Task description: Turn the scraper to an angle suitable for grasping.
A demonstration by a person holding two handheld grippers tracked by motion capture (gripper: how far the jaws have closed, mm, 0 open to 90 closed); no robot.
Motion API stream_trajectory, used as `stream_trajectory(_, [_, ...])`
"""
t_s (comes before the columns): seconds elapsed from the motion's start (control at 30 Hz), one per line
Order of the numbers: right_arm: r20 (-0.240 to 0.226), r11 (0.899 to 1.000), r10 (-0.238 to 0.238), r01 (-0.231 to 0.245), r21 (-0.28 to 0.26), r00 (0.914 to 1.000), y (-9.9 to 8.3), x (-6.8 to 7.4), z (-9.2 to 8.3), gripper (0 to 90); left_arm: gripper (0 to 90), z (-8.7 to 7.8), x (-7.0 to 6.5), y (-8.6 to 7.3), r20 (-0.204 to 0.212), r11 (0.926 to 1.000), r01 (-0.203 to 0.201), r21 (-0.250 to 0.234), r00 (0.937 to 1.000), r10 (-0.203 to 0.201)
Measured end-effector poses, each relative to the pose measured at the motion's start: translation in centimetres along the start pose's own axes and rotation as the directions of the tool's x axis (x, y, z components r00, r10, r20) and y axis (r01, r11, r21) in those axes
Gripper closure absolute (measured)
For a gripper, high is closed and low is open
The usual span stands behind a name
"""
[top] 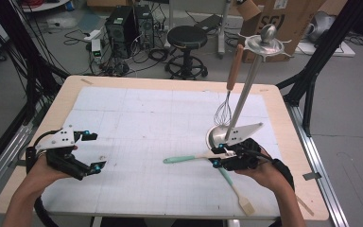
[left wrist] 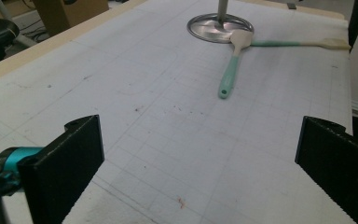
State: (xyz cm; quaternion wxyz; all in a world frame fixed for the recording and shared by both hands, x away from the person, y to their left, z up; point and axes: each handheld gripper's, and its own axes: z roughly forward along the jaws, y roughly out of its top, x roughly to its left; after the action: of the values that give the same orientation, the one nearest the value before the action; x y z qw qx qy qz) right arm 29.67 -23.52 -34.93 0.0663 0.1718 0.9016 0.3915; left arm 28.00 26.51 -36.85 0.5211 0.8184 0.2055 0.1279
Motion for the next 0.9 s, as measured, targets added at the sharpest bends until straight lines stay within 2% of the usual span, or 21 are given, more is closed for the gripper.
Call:
stream_trajectory(0.1, [0.005,1.000,0.003,-0.003,0.021,1.0000,0.2,-0.1,0.5,69.7,1.7,0.0,0.0,0.0,0.003,1.0000,-0.001,0.001,1.0000,0.001])
stream_trajectory(0.23, [-0.017,0.999,0.011,-0.010,0.048,0.9998,0.5,-0.2,1.1,77.8,1.7,0.0,0.0,0.0,0.001,1.0000,0.000,-0.002,1.0000,0.000])
stream_trajectory(0.43, [-0.039,0.995,-0.011,0.015,0.102,0.9992,1.1,-0.6,1.9,88.1,1.7,0.1,0.0,0.0,0.005,1.0000,0.001,-0.002,1.0000,-0.001])
stream_trajectory(0.53, [-0.031,0.990,-0.024,0.028,0.135,0.9992,1.4,-0.7,2.3,89.0,1.7,0.1,-0.1,0.1,0.003,1.0000,0.000,-0.004,1.0000,0.000])
stream_trajectory(0.67, [-0.015,0.987,-0.047,0.049,0.153,0.9988,1.5,-0.7,3.1,89.1,1.7,0.0,0.0,0.1,0.003,1.0000,0.000,-0.004,1.0000,0.000])
stream_trajectory(0.9, [0.006,0.982,-0.047,0.045,0.185,0.9989,1.5,-0.6,4.0,89.1,1.7,0.1,-0.1,0.1,0.006,1.0000,-0.005,-0.001,1.0000,0.005])
